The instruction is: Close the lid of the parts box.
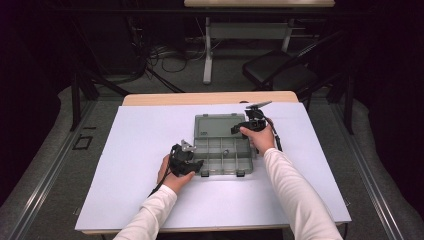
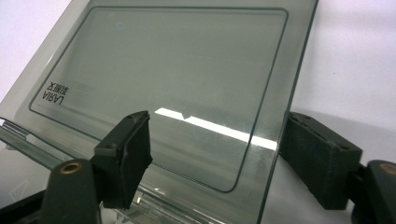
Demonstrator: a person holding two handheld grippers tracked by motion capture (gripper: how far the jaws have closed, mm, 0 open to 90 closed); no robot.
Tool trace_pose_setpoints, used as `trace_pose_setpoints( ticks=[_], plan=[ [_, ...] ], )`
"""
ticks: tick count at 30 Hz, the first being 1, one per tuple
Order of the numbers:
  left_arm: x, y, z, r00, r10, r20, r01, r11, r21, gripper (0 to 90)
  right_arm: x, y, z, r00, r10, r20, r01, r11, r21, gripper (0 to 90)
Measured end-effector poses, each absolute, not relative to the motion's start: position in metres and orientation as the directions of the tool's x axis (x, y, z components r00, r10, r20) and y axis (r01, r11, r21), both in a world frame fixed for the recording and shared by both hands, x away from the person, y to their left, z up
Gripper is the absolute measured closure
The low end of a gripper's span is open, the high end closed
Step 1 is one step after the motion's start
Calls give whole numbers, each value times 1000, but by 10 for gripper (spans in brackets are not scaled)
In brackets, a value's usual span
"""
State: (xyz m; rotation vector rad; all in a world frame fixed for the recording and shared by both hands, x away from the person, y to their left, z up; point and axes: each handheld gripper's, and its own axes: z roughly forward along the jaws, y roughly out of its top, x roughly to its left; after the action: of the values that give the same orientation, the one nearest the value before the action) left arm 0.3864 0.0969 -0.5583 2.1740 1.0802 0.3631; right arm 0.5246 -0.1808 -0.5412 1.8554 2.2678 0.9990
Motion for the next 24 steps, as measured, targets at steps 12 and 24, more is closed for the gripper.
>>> trace_pose_setpoints(
  ticks=[12, 24],
  plan=[
    [386, 97, -558, 617, 786, -46, 597, -429, 678, 505, 524, -186, -537, -302, 888, 347, 849, 85, 522, 341],
    [386, 97, -558, 616, 786, -45, 596, -429, 679, 505, 523, -195, -530, -304, 879, 368, 831, 55, 554, 458]
  ],
)
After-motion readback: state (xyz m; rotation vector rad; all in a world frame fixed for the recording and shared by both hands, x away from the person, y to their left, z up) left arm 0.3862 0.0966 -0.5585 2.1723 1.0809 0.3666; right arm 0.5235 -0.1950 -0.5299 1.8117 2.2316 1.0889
